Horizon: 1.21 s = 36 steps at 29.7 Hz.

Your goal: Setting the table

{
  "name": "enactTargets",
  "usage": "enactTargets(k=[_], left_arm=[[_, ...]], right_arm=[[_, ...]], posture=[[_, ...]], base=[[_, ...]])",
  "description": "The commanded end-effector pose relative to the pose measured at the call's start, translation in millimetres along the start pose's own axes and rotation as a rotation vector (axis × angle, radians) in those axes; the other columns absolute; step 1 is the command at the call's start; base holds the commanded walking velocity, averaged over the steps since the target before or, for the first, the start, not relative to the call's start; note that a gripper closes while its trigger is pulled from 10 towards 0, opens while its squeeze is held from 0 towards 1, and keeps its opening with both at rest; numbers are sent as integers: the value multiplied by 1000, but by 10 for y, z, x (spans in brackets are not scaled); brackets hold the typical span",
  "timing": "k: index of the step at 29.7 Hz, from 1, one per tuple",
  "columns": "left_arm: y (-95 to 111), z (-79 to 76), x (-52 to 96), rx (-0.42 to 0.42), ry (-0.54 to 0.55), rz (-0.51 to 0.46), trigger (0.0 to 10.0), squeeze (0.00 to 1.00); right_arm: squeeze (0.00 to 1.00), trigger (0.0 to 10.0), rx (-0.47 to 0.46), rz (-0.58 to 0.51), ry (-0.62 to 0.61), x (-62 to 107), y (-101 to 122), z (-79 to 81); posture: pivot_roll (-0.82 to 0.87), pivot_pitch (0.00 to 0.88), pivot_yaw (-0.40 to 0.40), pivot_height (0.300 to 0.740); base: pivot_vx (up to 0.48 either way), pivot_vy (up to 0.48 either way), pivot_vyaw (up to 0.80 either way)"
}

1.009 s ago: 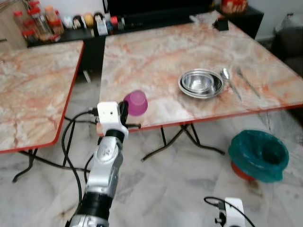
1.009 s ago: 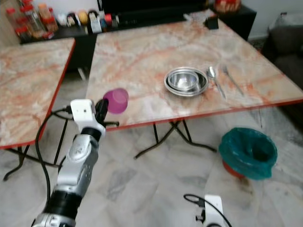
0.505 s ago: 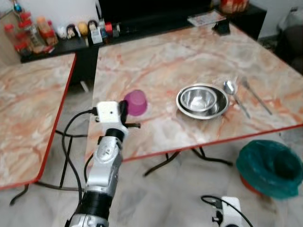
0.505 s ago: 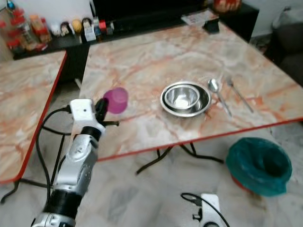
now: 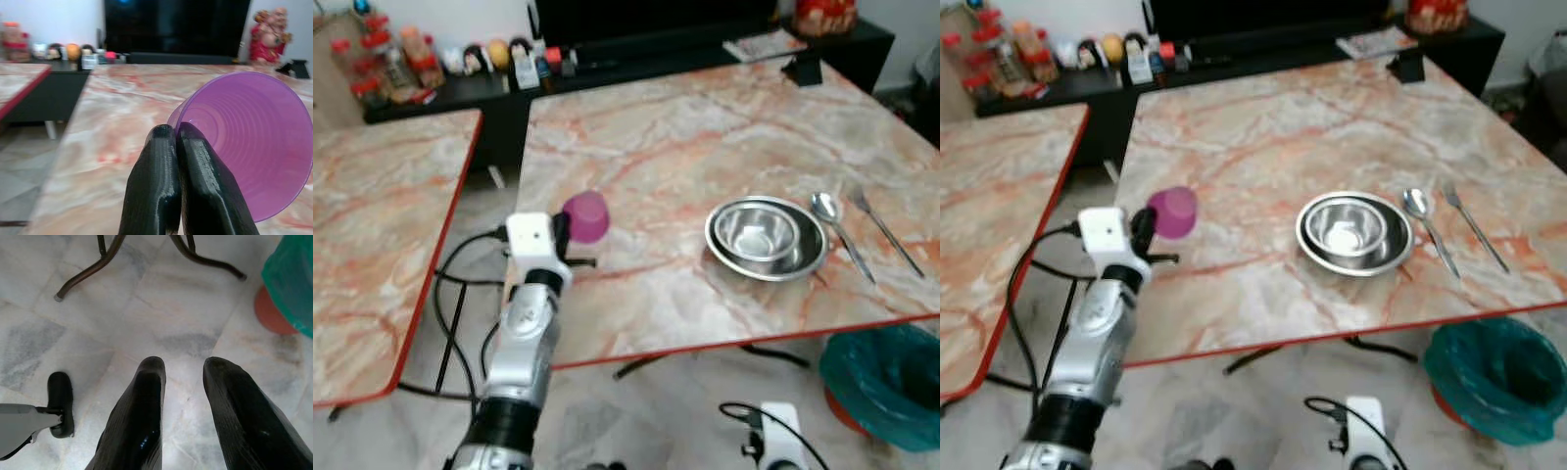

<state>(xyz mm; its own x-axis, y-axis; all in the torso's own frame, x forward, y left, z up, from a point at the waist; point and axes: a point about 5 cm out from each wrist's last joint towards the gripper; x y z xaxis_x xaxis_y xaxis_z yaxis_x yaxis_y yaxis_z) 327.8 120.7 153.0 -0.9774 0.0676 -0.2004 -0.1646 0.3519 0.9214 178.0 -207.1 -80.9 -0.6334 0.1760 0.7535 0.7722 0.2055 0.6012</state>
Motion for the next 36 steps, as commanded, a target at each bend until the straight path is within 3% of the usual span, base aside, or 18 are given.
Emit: enactTargets(k=[1, 13, 16, 36], left_arm=[[42, 30, -26, -6, 15, -15, 10000, 0], [10, -50, -95, 24, 30, -36, 10000, 0], [12, -55, -121, 18, 35, -36, 10000, 0], [2, -81, -151, 10, 10, -34, 10000, 0]], right_arm=[[0, 10000, 7, 0, 17, 3, 5, 61], [0, 10000, 77, -36, 3, -47, 161, -121], [0, 10000, 27, -42, -11, -53, 188, -136], [0, 10000, 33, -19, 7, -31, 107, -31]], posture=[[26, 79, 64, 740], [-1, 43, -1, 740], [-4, 39, -1, 740], [-10, 32, 40, 740]], base=[[0, 0, 0], [0, 0, 171], [166, -280, 408], [276, -304, 0]])
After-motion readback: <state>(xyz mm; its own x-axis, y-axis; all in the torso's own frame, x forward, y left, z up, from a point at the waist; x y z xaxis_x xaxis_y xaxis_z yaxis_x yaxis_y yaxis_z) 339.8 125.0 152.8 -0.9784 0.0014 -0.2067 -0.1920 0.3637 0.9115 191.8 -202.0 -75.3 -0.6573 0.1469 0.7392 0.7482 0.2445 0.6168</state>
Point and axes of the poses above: a point about 5 cm out from each wrist's last joint towards the gripper, its own x axis pointing back from the gripper into the wrist, its own y axis along the axis of the wrist's last joint, z = x × y, and after that the axes turned 12 degrees about x, right-handed
